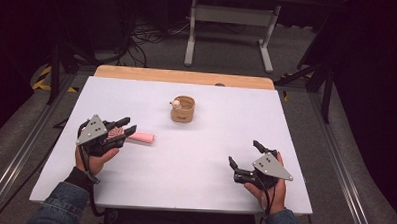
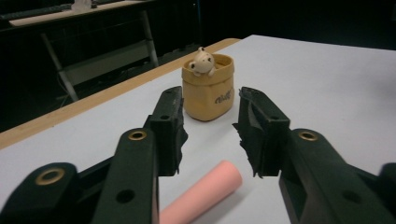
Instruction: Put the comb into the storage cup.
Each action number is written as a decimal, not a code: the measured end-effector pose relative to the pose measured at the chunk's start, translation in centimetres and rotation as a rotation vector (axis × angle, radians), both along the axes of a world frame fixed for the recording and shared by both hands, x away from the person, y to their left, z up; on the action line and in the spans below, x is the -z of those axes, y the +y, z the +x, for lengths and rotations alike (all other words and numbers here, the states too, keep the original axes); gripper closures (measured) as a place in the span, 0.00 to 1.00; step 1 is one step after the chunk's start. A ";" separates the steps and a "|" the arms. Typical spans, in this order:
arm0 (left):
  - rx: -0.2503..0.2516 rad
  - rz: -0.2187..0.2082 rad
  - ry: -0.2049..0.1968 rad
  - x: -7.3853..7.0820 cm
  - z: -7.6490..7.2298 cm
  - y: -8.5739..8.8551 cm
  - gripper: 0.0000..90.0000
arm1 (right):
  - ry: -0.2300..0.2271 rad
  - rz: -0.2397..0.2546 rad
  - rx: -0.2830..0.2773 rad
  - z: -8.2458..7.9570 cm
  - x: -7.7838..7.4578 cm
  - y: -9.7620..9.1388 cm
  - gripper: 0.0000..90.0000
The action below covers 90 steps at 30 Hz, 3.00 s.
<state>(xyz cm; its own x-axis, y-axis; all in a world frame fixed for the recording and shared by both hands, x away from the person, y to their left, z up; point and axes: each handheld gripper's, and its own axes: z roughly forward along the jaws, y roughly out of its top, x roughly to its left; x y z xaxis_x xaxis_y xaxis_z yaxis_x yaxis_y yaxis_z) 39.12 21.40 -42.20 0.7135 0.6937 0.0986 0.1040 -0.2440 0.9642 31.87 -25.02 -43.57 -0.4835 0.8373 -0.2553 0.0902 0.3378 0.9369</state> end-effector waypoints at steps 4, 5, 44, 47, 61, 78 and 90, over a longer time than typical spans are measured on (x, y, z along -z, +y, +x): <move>-0.055 0.042 0.031 0.0 1.4 -0.9 0.78 | 0.014 -0.007 0.002 0.2 0.1 -0.1 0.10; -0.063 0.041 0.054 0.1 1.9 -1.2 0.82 | 0.015 -0.008 0.001 0.2 0.2 0.0 0.10; -0.061 0.320 0.372 4.0 6.1 -6.4 1.00 | 0.093 -0.066 -0.052 0.8 1.1 0.8 0.10; -0.042 0.323 0.387 4.0 6.1 -6.4 1.00 | 0.100 -0.074 -0.061 0.8 1.2 1.0 0.10; 0.032 0.347 0.426 3.8 5.1 -6.2 1.00 | 0.113 -0.103 -0.078 0.9 1.3 1.1 0.10; 0.109 0.390 0.447 3.7 2.5 -4.6 1.00 | 0.116 -0.107 -0.078 0.9 1.3 1.1 0.10; 0.143 0.417 0.449 3.5 0.1 -3.0 1.00 | 0.114 -0.118 -0.075 0.9 1.4 1.1 0.10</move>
